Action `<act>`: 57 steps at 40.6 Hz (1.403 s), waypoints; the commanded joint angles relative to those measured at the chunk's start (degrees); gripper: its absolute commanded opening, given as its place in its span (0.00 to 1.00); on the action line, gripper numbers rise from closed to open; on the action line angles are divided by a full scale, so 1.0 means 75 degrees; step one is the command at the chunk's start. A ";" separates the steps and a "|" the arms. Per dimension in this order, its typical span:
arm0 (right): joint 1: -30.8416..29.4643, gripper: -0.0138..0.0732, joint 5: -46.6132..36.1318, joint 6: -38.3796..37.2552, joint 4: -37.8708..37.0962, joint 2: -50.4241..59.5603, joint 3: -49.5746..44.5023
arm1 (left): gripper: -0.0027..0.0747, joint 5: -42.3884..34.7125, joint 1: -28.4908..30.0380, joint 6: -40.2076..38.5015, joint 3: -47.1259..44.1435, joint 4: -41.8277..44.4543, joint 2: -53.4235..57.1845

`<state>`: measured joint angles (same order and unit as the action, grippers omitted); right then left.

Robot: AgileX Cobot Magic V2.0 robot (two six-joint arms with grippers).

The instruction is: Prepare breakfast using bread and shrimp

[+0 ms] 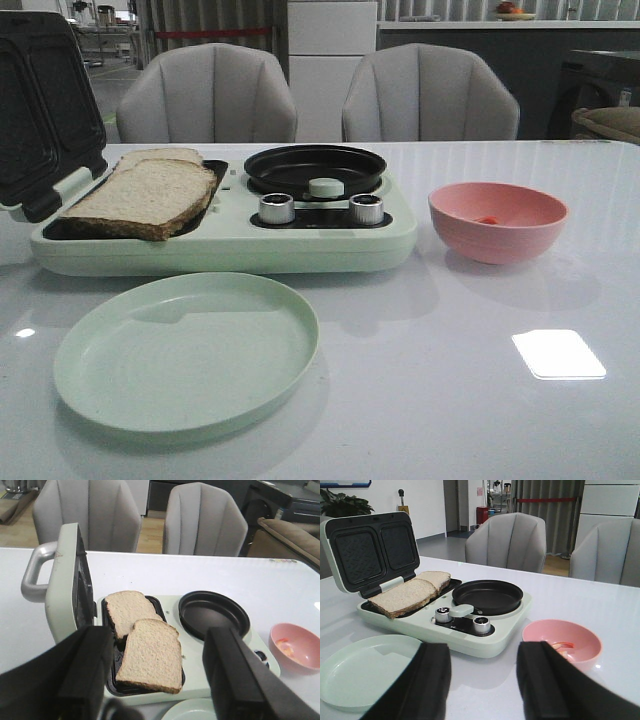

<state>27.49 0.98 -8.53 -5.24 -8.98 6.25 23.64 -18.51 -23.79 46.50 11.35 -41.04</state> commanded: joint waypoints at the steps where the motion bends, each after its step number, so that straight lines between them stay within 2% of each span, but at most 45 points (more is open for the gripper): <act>1: -0.0003 0.65 -0.0593 0.0016 -0.0049 -0.0057 0.0219 | 0.60 -0.0586 0.0299 -0.0197 0.0867 -0.0276 -0.0717; 9: -0.0003 0.65 -0.0593 0.0016 -0.0049 -0.0057 0.0219 | 0.60 -0.0377 0.1225 -0.0106 0.2082 -0.1080 -0.1944; 16: -0.0003 0.65 -0.0593 0.0016 -0.0049 -0.0057 0.0219 | 0.60 -0.0261 0.2359 -0.0099 0.2836 -0.1683 -0.2726; 21: -0.0003 0.65 -0.0593 0.0016 -0.0049 -0.0057 0.0219 | 0.60 -0.0148 0.3226 0.0153 0.3117 -0.2539 -0.3167; 26: -0.0003 0.65 -0.0593 0.0016 -0.0049 -0.0057 0.0219 | 0.60 0.0340 0.4166 0.1654 0.3334 -0.4686 -0.3708; 32: -0.0003 0.65 -0.0593 0.0016 -0.0049 -0.0057 0.0219 | 0.60 0.1262 0.5269 0.4483 0.3384 -0.8546 -0.4507; 36: -0.0003 0.65 -0.0593 0.0016 -0.0049 -0.0057 0.0219 | 0.60 0.1980 0.5758 0.5900 0.3384 -1.0261 -0.5082; 41: -0.0003 0.65 -0.0593 0.0016 -0.0049 -0.0057 0.0219 | 0.60 0.2643 0.5932 0.6916 0.3432 -1.1251 -0.5811; 46: -0.0003 0.65 -0.0593 0.0016 -0.0049 -0.0057 0.0219 | 0.60 0.2852 0.5932 0.7142 0.3447 -1.1460 -0.6381; 51: -0.0003 0.65 -0.0593 0.0016 -0.0049 -0.0057 0.0219 | 0.60 0.3127 0.5932 0.7938 0.3447 -1.2017 -0.6804; 57: -0.0003 0.65 -0.0593 0.0016 -0.0049 -0.0057 0.0219 | 0.59 0.3475 0.5932 0.8354 0.3447 -1.2750 -0.7332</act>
<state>27.49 0.98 -8.53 -5.24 -8.98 6.25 47.27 25.77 36.38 70.34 -77.16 -96.69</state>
